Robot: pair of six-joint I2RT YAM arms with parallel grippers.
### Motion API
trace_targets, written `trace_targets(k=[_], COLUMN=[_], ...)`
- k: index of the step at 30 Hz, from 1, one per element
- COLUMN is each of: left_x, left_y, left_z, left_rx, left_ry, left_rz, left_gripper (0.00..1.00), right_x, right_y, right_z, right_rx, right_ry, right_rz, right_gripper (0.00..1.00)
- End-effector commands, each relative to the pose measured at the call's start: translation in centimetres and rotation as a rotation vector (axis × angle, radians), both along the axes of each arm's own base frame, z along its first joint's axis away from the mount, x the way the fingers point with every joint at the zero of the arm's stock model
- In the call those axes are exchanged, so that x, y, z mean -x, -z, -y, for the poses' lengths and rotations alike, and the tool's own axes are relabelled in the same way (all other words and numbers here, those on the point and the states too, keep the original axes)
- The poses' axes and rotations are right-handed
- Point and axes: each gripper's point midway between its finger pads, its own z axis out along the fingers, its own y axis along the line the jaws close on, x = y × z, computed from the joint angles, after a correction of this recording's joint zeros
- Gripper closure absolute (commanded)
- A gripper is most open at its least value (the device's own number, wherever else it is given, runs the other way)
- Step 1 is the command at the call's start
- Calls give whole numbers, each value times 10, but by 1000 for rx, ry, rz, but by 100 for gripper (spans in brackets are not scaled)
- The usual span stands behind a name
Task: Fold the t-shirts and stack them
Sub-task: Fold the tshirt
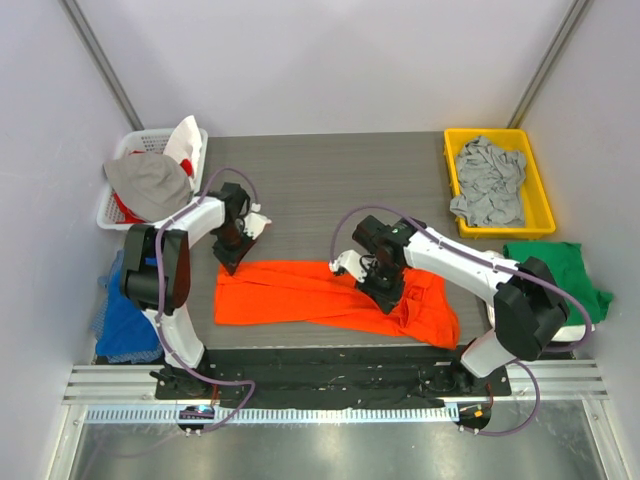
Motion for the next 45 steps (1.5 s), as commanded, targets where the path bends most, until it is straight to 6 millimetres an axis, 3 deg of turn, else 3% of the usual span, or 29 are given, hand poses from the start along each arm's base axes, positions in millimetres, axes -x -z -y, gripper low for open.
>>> trace_targets(k=[1, 10, 11, 13, 14, 17, 21, 26, 33, 45], left_x=[-11, -12, -13, -13, -13, -14, -15, -13, -11, -7], left_y=[-8, -12, -12, -13, -13, -13, -14, -17, -17, -11], left_z=[2, 1, 1, 0, 0, -1, 1, 1, 2, 2], left_rx=[-7, -11, -11, -15, -20, -23, -15, -11, -2, -1], left_ry=[-10, -10, -12, -9, -11, -9, -12, -10, -12, -10], left_rz=[26, 30, 31, 34, 33, 32, 33, 39, 37, 21], left_gripper=[90, 91, 91, 91, 91, 90, 91, 90, 91, 90], right_x=[13, 33, 33, 34, 34, 31, 15, -8, -11, -24], right_y=[-18, -9, -8, -9, -9, -11, -14, -2, 14, 14], right_z=[-5, -8, -8, -8, -9, -8, -1, 29, 48, 61], right_rx=[-21, 21, 19, 19, 15, 14, 45, 179, 248, 293], right_ry=[-37, -98, -101, -107, -107, -104, -74, -30, -22, -7], right_rz=[-8, -62, -60, -52, -47, -20, 81, 249, 287, 339], right_gripper=[99, 96, 81, 71, 58, 48, 48, 50, 52, 53])
